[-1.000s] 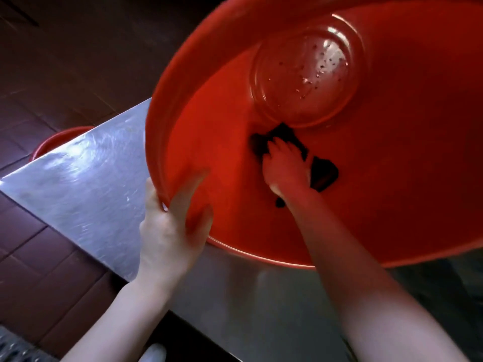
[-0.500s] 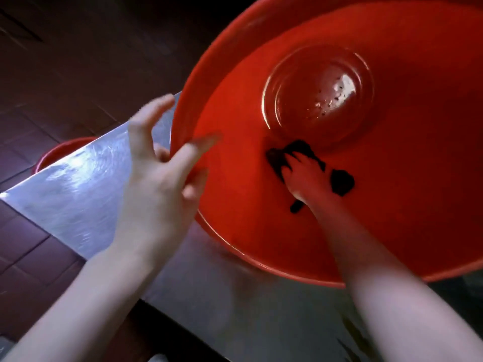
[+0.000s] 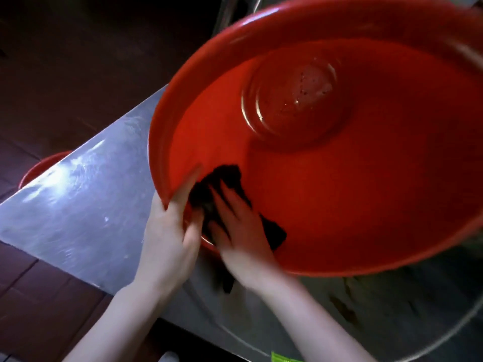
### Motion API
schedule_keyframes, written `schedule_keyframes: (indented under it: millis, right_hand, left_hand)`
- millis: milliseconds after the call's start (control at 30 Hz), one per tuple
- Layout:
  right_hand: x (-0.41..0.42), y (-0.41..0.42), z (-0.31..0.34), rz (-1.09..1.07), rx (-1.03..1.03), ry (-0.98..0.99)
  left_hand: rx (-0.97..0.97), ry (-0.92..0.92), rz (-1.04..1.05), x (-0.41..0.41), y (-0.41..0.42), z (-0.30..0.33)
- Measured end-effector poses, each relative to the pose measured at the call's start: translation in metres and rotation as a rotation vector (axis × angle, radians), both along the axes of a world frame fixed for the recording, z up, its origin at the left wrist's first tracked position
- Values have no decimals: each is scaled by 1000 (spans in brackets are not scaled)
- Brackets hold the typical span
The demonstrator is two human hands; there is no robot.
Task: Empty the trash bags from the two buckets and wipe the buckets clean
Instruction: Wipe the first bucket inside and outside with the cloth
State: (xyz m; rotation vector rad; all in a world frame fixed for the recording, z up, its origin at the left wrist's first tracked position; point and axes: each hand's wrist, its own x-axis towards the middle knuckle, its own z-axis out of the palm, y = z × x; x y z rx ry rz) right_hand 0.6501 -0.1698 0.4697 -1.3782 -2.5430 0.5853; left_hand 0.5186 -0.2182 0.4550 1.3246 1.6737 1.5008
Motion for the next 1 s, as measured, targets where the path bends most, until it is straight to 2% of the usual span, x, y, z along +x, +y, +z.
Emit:
schedule_keyframes:
  millis: [67, 133, 200, 267, 300, 367, 500, 600, 667, 767, 833, 900, 933, 1000]
  right_hand:
    - [24, -17, 3, 23, -62, -54]
    - [51, 11, -1, -72, 31, -178]
    - [71, 54, -2, -285, 78, -380]
    - [76, 89, 4, -486, -44, -496]
    - [74, 101, 3, -522, -118, -492]
    - [55, 105, 3, -451, -192, -412]
    - [22, 37, 39, -177, -156, 27]
    - [47, -16, 77, -12, -117, 43]
    - [82, -16, 88, -26, -86, -178]
    - [124, 26, 101, -205, -138, -788]
    - [139, 53, 105, -316, -175, -948]
    - [139, 66, 98, -344, -228, -876]
    - [130, 66, 96, -342, -299, -734]
    - [102, 50, 99, -294, -463, -315]
  left_hand:
    - [-42, -7, -38, 0, -6, 12]
    - [-27, 43, -68, -2, -14, 28]
    - [2, 140, -103, -6, -19, 48]
    - [17, 244, -134, -8, -23, 67]
    - [24, 297, -139, -8, -24, 75]
    - [45, 394, -118, -9, -22, 90]
    - [7, 466, -40, -9, -3, 121]
    - [-47, 496, -29, -6, 10, 147]
    - [-47, 569, -43, -2, 15, 164]
    - [-65, 650, -58, 10, 18, 192]
    - [-93, 647, -57, 20, 19, 205]
    - [-120, 629, -31, 32, 21, 214]
    - [-122, 631, -20, 38, 21, 218]
    - [-115, 650, -10, 48, 23, 222]
